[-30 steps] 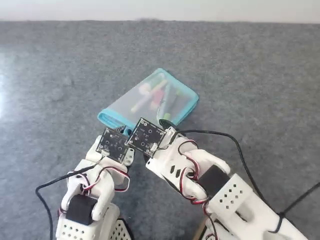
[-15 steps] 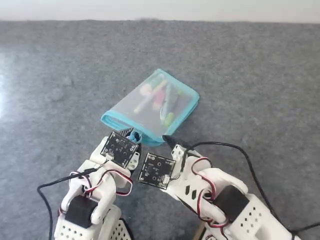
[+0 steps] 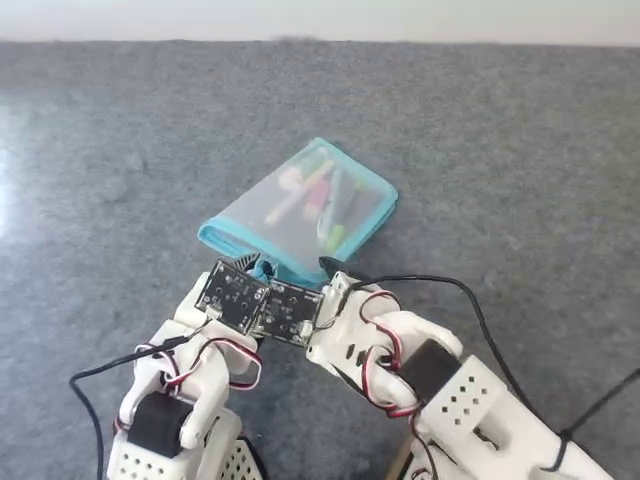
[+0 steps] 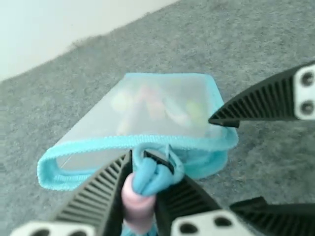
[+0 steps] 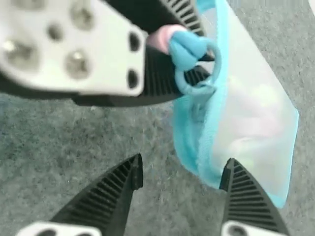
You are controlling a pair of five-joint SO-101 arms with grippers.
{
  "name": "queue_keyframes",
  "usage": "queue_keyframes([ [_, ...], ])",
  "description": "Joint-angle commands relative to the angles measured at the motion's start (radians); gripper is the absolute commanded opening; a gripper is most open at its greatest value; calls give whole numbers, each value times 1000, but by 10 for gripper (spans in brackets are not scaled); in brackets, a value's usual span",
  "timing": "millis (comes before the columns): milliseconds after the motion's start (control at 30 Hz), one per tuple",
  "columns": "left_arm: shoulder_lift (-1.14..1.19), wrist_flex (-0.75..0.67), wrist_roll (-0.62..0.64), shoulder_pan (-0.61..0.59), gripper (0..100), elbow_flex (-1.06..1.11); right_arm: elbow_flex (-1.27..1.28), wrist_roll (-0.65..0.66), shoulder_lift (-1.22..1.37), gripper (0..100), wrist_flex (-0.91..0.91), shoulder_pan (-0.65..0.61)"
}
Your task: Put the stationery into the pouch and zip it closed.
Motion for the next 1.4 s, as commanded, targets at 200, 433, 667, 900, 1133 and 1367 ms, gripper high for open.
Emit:
queue_keyframes([
  [200,3,9,-9,-3,10,-62,-71,14,25,177,-122,39],
  [433,3,9,-9,2,10,-58,-71,8,48,76,-189,51],
  [667,3,9,-8,-8,10,-58,-91,6,182,126,-205,64],
  [900,3,9,-6,-26,10,-58,-103,11,194,124,-205,67],
  [1133,3,17,-9,14,10,-53,-144,-38,194,10,-199,168],
  [1367,-2,-11,-6,6,11,-42,-164,-121,183,9,-136,185],
])
